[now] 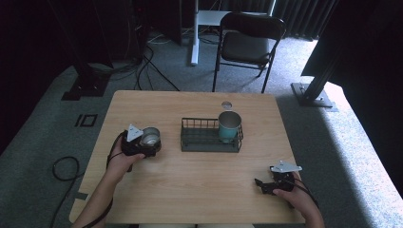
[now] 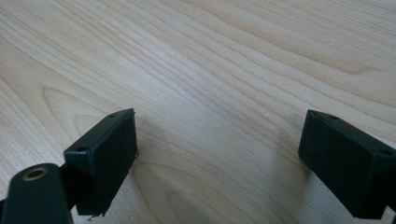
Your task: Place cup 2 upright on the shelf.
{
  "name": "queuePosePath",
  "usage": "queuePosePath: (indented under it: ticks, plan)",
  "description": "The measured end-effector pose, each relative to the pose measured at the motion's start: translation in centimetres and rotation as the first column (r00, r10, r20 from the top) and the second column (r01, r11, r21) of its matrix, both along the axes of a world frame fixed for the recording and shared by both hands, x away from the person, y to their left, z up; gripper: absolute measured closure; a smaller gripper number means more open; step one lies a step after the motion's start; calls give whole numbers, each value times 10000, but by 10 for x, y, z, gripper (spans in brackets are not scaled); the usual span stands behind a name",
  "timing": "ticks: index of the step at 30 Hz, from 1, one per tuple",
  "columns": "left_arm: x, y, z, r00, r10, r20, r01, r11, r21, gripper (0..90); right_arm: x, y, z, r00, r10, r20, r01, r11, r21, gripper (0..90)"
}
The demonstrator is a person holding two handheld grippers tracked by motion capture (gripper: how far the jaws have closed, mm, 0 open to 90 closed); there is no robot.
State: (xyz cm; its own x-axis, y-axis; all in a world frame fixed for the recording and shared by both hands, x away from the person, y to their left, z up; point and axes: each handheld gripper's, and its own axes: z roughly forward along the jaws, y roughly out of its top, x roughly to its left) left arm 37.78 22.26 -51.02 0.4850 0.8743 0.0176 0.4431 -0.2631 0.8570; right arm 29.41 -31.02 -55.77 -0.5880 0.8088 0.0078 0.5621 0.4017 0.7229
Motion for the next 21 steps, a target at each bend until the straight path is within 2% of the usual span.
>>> queuePosePath:
  ticks: [4,13,17,18,21]
  plan:
    - [3,-1,-2,9999,50,116,-51,10000,39,22,0,0,0,10000,-4,-6,4,10000,3,111]
    - [10,-5,-7,10000,92,37,-93,9999,130,23,0,0,0,10000,-3,-6,3,10000,3,111]
    - [11,-5,-8,9995,317,50,-318,9995,77,78,0,0,0,10000,-3,-5,3,10000,4,111]
    - [11,-5,-8,9992,393,117,-395,9991,159,122,0,0,0,10000,-4,-4,4,10000,2,111]
    - [11,-5,-8,9992,335,208,-337,9994,98,136,0,0,0,10000,-3,-3,3,10000,1,111]
